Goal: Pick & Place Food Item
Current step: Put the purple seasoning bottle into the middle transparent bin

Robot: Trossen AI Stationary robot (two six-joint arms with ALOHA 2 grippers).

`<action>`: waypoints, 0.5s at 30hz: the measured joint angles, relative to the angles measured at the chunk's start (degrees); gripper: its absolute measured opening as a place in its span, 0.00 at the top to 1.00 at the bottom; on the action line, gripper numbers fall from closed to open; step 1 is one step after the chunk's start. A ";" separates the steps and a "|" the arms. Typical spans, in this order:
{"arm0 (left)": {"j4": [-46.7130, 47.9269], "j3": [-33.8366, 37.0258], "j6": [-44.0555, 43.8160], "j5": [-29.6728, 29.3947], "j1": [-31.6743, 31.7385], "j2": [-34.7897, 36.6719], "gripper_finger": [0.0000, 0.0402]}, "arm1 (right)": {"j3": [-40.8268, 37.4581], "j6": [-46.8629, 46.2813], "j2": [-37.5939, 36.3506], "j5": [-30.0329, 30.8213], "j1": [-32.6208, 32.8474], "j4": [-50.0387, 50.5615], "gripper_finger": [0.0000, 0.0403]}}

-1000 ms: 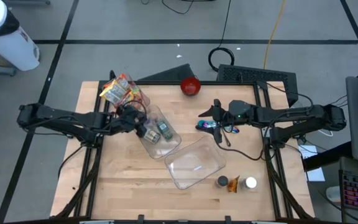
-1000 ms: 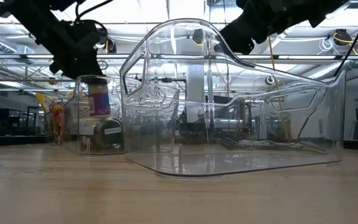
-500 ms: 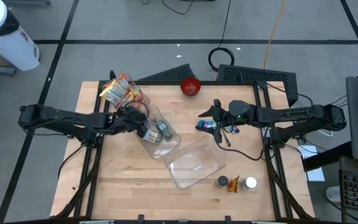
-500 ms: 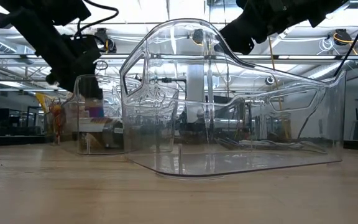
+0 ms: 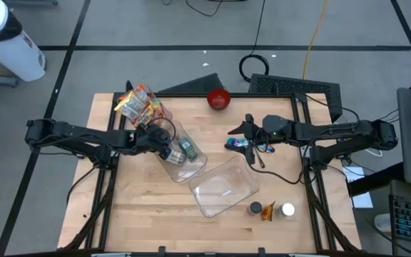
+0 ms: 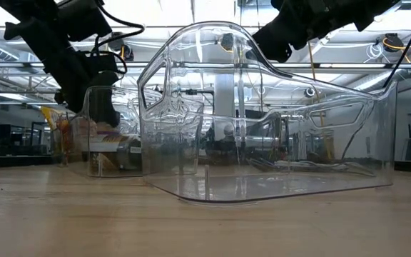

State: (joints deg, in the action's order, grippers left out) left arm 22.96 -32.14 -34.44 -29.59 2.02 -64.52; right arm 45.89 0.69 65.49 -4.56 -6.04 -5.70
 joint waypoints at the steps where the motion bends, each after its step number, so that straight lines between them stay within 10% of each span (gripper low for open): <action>1: -0.21 0.00 0.32 0.66 0.01 0.37 0.30 | 0.02 0.00 0.00 0.00 0.00 0.02 0.31; 15: -0.54 -0.44 5.59 2.59 0.00 7.68 0.36 | 0.02 -1.25 -0.02 -0.05 0.02 -0.02 0.32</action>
State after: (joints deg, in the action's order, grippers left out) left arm 22.41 -32.58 -28.85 -27.00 2.02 -56.84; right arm 45.91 -0.57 65.47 -4.61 -6.02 -5.72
